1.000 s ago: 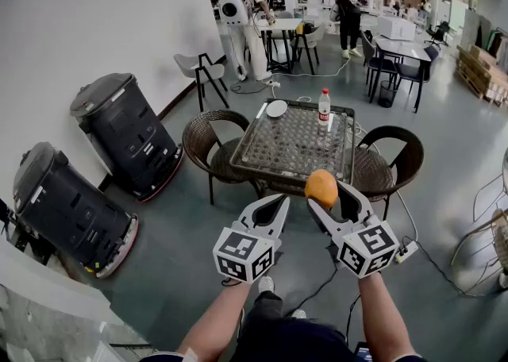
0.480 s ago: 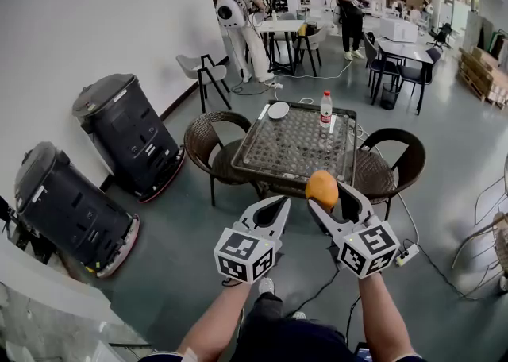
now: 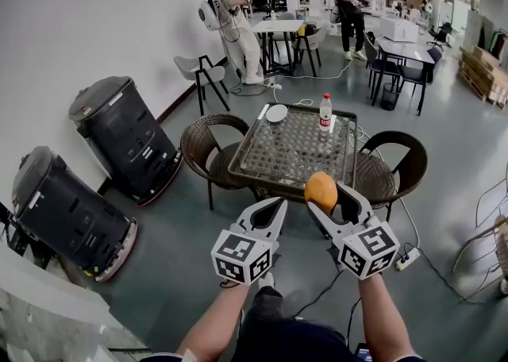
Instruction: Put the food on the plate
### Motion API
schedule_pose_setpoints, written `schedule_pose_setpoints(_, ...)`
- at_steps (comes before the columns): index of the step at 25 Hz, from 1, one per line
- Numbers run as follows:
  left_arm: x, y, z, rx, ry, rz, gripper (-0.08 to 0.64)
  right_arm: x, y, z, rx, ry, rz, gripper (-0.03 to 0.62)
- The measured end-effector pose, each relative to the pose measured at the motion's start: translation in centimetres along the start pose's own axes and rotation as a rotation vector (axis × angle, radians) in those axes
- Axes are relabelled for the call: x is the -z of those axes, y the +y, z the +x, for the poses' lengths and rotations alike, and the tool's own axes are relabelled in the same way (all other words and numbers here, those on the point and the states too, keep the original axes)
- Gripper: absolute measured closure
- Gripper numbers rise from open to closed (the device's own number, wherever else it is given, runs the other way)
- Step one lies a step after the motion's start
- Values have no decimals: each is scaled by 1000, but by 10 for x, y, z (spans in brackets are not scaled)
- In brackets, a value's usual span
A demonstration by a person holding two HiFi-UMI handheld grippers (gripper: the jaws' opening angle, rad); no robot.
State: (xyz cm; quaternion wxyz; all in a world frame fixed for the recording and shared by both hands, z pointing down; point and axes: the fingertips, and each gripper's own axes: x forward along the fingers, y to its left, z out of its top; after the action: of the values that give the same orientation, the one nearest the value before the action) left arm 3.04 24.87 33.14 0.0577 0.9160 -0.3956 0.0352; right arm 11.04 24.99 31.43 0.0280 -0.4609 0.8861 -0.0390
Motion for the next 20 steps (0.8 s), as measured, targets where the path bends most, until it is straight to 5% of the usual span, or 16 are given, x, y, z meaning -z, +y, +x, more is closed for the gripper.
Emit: schedule_pose_setpoints(20, 7, 129, 101, 42, 21, -50, 551, 15, -71, 136, 45, 26, 16, 304)
